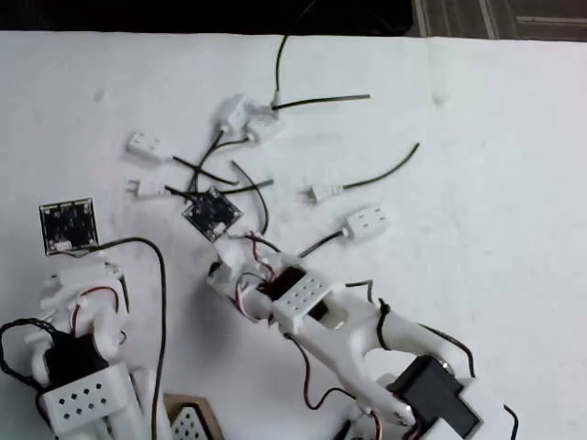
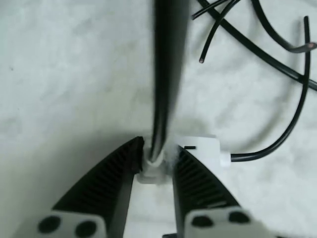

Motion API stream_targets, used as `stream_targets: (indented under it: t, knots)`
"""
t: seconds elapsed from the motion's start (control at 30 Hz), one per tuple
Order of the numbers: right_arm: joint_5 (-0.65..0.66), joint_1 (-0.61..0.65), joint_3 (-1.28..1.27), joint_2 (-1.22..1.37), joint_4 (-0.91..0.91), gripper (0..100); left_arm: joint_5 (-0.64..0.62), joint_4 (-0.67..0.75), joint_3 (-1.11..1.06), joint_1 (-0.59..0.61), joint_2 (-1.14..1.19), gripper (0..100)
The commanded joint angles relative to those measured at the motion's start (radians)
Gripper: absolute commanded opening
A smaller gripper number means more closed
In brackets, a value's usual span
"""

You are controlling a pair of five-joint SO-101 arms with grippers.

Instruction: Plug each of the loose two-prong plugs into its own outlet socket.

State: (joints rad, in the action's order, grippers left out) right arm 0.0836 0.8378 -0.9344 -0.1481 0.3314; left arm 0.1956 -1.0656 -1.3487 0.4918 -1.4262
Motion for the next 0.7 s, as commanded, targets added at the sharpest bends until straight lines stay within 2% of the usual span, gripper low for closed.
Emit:
stream_targets:
  t: [0.0,0.1,0.2,0.57,0.67]
  knots:
    - [0.006,0.012,0.003,-0.012,0.031,13.4,0.011,0.021,0.000,0.008,-0.007,3]
    - [0.002,0.013,0.003,-0.059,0.031,19.3,0.011,0.021,0.000,0.008,-0.007,3]
    - [0.000,0.013,0.003,-0.120,0.030,18.7,0.011,0.021,0.000,0.008,-0.007,3]
    - [0.000,0.021,-0.002,-0.191,0.028,11.7,0.011,0.021,0.000,0.008,-0.007,3]
    - [0.000,0.025,-0.005,-0.188,0.028,5.5,0.011,0.021,0.000,0.008,-0.007,3]
